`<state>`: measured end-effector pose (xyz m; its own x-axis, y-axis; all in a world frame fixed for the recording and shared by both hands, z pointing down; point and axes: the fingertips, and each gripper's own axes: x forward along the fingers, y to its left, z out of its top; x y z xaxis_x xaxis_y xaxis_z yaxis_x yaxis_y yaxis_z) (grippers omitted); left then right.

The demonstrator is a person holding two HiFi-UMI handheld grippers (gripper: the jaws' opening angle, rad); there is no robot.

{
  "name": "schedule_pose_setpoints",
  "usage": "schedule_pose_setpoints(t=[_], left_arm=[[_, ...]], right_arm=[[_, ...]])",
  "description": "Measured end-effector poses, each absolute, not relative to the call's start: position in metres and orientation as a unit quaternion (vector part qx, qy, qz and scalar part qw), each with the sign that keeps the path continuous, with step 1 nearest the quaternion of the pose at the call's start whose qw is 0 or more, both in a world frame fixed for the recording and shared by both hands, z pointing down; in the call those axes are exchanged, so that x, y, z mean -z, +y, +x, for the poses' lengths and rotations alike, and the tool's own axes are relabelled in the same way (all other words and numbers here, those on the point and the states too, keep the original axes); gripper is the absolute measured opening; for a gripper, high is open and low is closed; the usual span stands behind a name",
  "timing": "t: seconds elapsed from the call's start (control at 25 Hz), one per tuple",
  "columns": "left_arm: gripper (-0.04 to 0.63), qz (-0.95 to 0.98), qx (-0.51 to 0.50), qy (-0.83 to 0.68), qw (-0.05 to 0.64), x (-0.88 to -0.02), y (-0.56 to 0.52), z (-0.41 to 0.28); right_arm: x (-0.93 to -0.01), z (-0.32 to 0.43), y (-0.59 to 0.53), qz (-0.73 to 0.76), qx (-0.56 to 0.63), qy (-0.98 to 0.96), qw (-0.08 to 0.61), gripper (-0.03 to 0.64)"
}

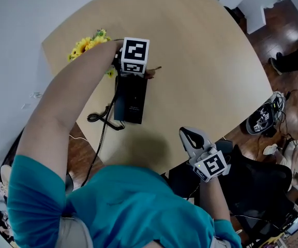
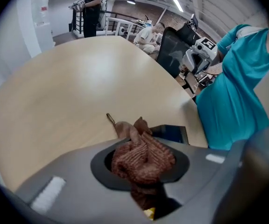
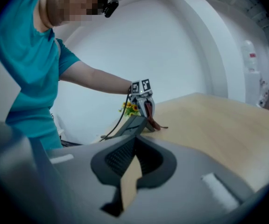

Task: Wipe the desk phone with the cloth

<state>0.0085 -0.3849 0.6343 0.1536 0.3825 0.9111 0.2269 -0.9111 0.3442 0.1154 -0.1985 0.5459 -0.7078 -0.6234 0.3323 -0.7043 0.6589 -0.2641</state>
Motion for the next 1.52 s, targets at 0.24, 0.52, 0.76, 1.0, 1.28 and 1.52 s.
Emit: schedule_pose_setpoints(t=[0.24,0.52,0.76,1.0,1.28,1.52], left_arm=[[0.109,0.762,-0.616,0.195,0.047,-0.655,-0.391,0.016],[0.109,0.687,-0.673,0.274,0.034,-0.582,-0.402,-0.050],[0.109,0.598,-0.744,0.298,0.001,-0.606,-0.389,-0.085],[0.107,0.569,-0.774,0.272,-0.058,-0.652,-0.400,-0.079],[0.110,0.614,-0.754,0.201,-0.118,-0.641,-0.418,-0.052],[0.110,0.680,-0.664,0.300,-0.081,-0.560,-0.367,0.034]], right_arm=[[-0.551,0.119,-0.201,0.371,-0.197,-0.900,0.113,0.002],[-0.553,0.118,-0.204,0.370,-0.194,-0.901,0.117,0.002],[-0.552,0.111,-0.204,0.366,-0.186,-0.904,0.123,0.002],[-0.550,0.117,-0.199,0.378,-0.189,-0.899,0.116,0.002],[-0.537,0.129,-0.195,0.383,-0.177,-0.901,0.097,0.002],[-0.548,0.134,-0.174,0.409,-0.193,-0.890,0.060,0.002]])
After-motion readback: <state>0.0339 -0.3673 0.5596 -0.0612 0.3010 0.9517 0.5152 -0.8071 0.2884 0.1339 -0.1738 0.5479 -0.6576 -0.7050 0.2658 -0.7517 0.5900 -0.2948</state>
